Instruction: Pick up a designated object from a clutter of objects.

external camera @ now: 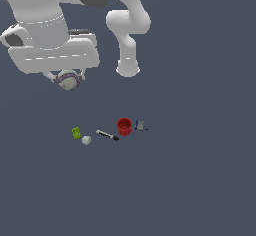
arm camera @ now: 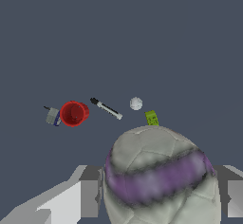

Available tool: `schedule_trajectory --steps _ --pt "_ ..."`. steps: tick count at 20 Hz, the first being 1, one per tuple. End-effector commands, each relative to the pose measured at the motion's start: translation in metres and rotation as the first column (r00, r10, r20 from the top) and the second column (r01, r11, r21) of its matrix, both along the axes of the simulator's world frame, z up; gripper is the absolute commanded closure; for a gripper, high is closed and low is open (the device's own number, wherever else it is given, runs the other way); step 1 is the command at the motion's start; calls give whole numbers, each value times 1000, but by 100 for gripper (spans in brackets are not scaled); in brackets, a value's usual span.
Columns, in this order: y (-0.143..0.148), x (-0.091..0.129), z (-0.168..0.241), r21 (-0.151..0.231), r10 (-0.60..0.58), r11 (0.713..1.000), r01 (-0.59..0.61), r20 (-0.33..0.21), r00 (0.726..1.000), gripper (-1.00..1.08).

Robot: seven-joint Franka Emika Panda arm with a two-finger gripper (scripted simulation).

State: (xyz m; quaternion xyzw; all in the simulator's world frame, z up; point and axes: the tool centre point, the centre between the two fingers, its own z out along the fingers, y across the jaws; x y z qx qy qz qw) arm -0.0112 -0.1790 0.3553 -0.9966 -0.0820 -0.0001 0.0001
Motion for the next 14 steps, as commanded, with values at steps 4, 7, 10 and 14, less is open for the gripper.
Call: schedule_trajectory --steps 4,7,10,14 --pt "0 -9 29 0 0 1000 0 0 1000 108" --pt "0 -11 37 0 0 1000 0 0 1000 108" --pt "1 -11 39 0 1 1000 -1 0 1000 108" --pt "0 -10 37 0 1 1000 -1 0 1000 108"
